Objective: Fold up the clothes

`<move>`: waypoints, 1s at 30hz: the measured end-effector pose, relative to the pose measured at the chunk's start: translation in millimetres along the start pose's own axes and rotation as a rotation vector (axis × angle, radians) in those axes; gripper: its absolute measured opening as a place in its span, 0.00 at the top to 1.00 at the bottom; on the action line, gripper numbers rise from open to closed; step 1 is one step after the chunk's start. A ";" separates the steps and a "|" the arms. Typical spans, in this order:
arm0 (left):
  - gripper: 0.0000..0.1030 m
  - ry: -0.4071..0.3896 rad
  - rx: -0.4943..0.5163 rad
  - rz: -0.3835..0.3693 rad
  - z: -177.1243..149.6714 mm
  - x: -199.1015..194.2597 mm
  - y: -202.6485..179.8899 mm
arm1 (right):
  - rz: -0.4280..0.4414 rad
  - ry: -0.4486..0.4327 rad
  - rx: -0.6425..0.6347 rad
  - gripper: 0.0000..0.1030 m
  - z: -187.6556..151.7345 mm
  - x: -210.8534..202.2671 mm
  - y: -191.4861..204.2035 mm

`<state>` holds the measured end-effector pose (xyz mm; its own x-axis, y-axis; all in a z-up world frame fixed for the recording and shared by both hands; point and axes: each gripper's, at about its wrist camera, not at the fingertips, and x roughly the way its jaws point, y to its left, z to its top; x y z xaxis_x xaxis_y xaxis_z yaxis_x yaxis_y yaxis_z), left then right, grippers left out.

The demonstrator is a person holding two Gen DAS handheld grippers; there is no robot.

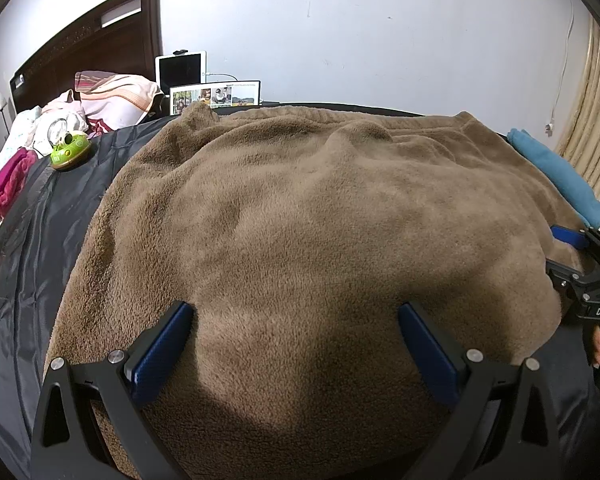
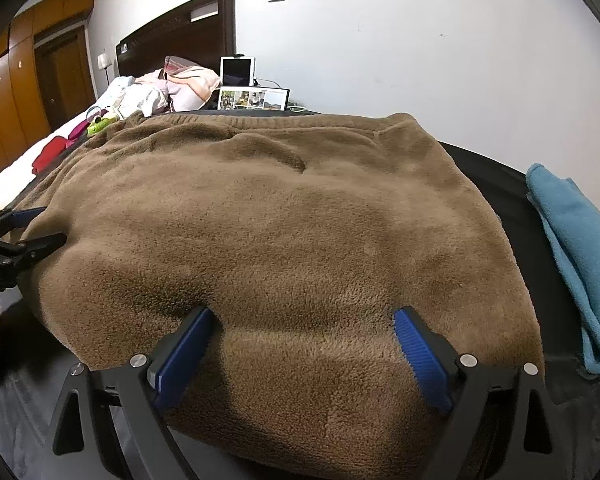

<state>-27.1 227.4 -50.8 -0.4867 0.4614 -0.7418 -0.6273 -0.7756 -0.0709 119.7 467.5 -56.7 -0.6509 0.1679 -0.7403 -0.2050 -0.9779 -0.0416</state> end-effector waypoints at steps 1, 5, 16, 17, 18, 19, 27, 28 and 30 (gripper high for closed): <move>0.01 0.001 0.000 0.000 0.1 0.1 -0.1 | 0.000 0.000 0.000 0.09 -0.1 -0.2 -0.1; 0.01 0.005 -0.002 -0.004 0.2 0.9 0.3 | -0.001 0.000 0.002 0.08 -0.5 -0.9 -0.7; 0.01 0.009 -0.004 -0.007 0.2 1.7 0.4 | 0.006 0.002 0.016 0.05 0.3 -1.0 -3.4; 0.01 0.010 -0.004 -0.006 0.5 1.8 0.5 | 0.007 0.001 0.017 0.05 0.3 -1.1 -3.5; 0.01 0.010 -0.004 -0.006 0.7 1.8 0.4 | 0.008 0.001 0.018 0.04 0.4 -1.1 -3.7; 0.01 0.010 -0.004 -0.006 0.9 1.8 0.5 | 0.008 0.001 0.019 0.04 0.5 -1.2 -3.9; 0.01 0.012 -0.007 -0.008 1.1 2.5 1.1 | 0.116 -0.043 0.196 0.04 -6.3 -31.8 -37.5; 0.01 0.012 -0.007 -0.007 1.1 2.5 0.9 | 0.139 -0.054 0.247 0.04 -10.5 -40.6 -49.5; 0.01 0.011 -0.007 -0.007 1.2 2.5 0.7 | 0.155 -0.065 0.320 0.04 -18.1 -52.5 -68.6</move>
<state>-29.4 228.5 -51.9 -0.4755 0.4616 -0.7489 -0.6264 -0.7754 -0.0803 181.2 523.5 -27.2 -0.7353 0.0387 -0.6766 -0.3120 -0.9056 0.2873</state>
